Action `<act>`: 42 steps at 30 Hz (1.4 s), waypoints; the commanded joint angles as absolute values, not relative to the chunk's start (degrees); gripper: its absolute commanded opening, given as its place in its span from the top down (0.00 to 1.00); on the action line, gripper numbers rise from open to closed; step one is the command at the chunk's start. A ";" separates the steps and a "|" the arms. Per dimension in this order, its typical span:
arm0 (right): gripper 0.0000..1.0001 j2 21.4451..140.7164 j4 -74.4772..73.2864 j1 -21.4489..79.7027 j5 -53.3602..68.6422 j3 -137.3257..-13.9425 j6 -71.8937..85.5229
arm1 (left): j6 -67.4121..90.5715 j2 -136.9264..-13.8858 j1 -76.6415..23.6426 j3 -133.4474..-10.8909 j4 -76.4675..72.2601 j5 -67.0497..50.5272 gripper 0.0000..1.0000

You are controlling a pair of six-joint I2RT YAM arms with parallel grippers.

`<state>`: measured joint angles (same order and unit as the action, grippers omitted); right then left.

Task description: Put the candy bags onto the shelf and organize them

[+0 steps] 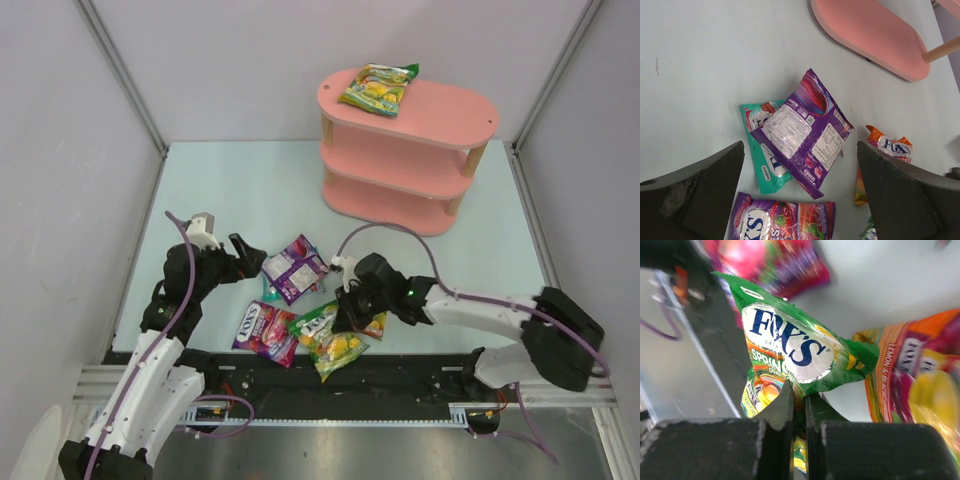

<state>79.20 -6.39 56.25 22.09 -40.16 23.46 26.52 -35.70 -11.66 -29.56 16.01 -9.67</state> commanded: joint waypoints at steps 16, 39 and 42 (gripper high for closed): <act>1.00 43.42 -15.30 51.33 4.06 -43.42 10.28 | 27.25 -35.42 -11.87 -29.62 14.94 -10.28 0.00; 1.00 61.34 -18.89 23.14 -9.10 -86.46 16.42 | 27.42 -35.51 -11.87 -29.09 14.41 -10.72 0.00; 1.00 68.62 -22.75 13.38 -0.74 -96.19 19.95 | 27.51 -35.86 -11.87 -29.18 14.33 -10.98 0.00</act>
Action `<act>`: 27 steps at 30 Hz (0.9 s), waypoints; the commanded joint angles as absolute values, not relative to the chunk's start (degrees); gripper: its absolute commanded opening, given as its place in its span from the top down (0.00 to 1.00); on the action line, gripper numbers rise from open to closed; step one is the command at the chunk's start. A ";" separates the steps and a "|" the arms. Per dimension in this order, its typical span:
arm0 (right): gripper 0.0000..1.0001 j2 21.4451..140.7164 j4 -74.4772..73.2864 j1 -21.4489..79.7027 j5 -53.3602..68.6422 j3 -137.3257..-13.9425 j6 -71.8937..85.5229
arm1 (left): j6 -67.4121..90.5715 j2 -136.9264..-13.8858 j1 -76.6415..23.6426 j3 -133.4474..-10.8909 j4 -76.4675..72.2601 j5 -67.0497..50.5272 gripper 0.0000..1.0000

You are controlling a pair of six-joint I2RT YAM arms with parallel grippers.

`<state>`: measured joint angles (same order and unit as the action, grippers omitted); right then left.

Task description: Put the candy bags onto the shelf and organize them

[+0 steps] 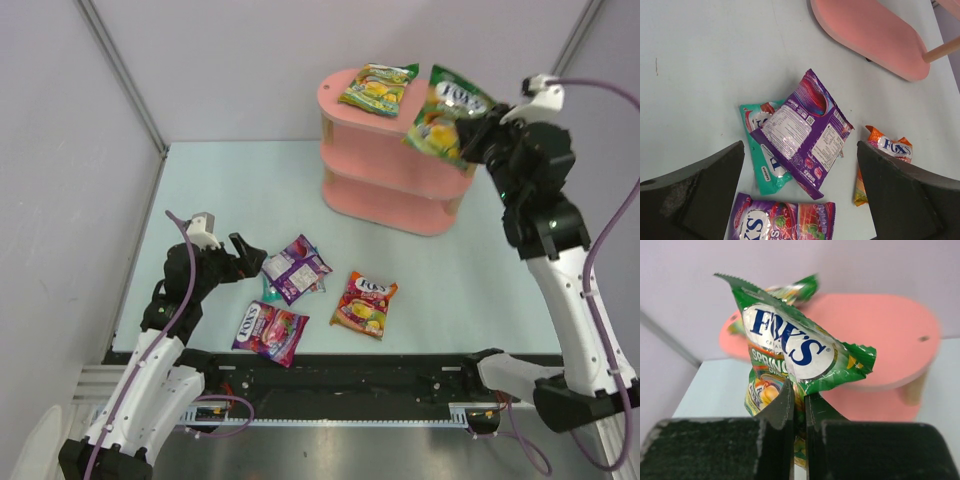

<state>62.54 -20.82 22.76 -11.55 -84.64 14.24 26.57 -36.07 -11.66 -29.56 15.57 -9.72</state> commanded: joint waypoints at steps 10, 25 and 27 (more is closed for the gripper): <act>1.00 86.83 -26.71 -1.21 21.08 -114.77 28.12 | 27.86 -36.30 -11.87 -28.92 13.71 -10.90 0.00; 1.00 92.11 -24.43 -2.99 29.09 -115.93 32.43 | 28.04 -36.65 -11.87 -28.65 13.18 -11.16 0.00; 1.00 92.90 -24.34 -3.08 29.44 -116.10 32.61 | 28.04 -36.65 -11.87 -28.65 13.18 -11.08 0.00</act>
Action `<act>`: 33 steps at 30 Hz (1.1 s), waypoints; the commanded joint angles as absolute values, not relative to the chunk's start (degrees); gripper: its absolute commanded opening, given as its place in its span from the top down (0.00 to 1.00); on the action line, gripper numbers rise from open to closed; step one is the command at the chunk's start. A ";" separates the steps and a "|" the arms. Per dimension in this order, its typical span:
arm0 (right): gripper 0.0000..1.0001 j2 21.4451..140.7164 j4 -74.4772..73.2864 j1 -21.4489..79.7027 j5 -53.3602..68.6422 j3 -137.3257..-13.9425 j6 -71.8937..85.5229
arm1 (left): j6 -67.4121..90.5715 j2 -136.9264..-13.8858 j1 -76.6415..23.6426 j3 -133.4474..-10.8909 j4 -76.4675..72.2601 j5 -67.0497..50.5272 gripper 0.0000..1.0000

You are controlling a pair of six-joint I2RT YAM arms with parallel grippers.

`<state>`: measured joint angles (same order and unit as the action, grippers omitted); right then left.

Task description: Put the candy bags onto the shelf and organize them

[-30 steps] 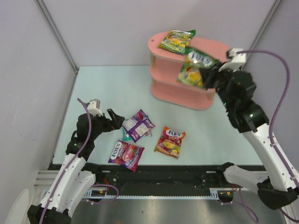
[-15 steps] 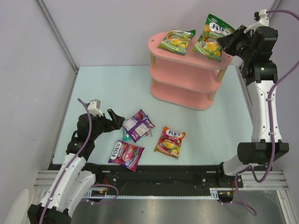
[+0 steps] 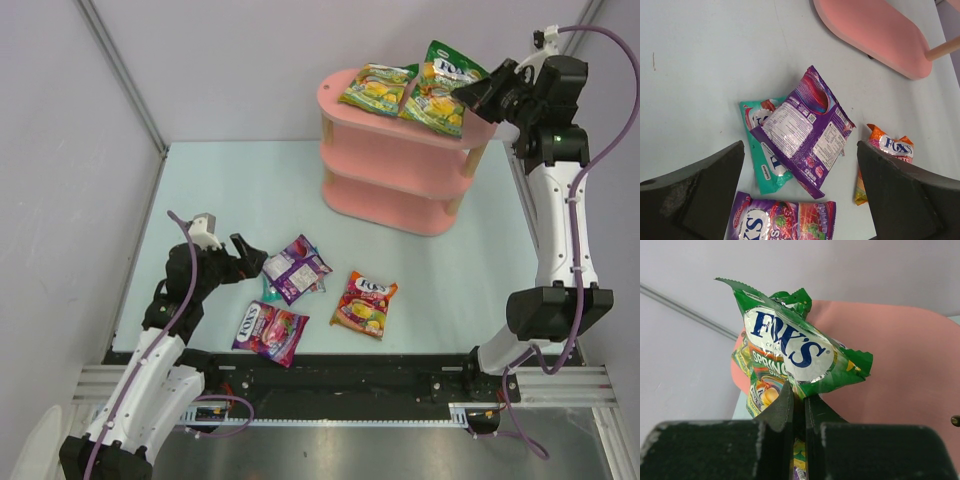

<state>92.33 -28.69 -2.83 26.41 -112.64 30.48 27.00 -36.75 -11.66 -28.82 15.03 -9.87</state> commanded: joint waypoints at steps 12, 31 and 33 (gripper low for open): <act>1.00 94.83 -20.13 -3.08 28.12 -112.68 34.01 | 28.04 -36.30 -11.87 -28.56 13.62 -10.99 0.00; 0.24 91.06 -18.81 -4.75 20.41 -109.95 27.17 | 27.95 -36.12 -11.87 -28.74 13.89 -11.07 0.00; 0.24 89.39 -19.16 -4.75 17.68 -109.34 25.32 | 27.95 -36.12 -11.87 -28.83 13.80 -10.99 0.00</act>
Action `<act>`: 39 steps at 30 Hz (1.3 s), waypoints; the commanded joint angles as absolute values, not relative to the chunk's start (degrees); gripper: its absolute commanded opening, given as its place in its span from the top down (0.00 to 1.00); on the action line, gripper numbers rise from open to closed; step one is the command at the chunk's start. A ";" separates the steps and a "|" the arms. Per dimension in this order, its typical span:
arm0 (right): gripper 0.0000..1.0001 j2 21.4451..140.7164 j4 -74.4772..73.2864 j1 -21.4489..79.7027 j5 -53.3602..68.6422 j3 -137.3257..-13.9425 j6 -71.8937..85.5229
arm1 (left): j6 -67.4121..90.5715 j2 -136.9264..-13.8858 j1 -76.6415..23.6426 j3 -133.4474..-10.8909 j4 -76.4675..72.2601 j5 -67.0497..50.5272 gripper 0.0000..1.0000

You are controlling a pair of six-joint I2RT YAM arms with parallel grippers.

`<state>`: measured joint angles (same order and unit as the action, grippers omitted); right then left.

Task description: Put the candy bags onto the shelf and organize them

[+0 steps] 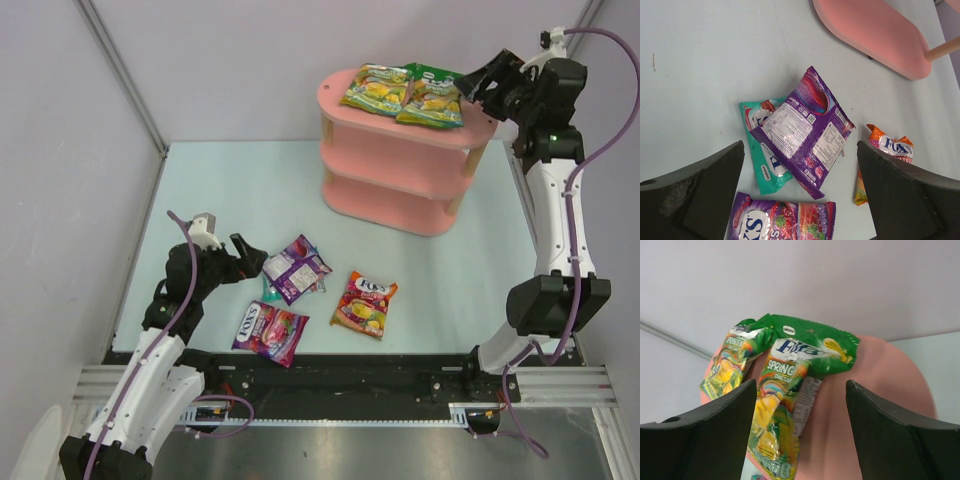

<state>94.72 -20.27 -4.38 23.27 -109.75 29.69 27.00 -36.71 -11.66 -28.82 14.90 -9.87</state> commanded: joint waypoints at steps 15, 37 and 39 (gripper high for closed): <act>1.00 95.44 -9.14 1.41 28.03 -113.64 23.02 | 27.86 -35.95 -11.78 -28.92 14.33 -10.72 0.00; 1.00 97.91 -7.65 0.44 28.21 -103.53 25.13 | 27.77 -35.68 -11.87 -28.92 14.68 -10.81 0.00; 1.00 97.21 -6.07 0.44 28.56 -105.02 25.75 | 27.77 -35.77 -11.87 -28.92 14.77 -10.72 0.00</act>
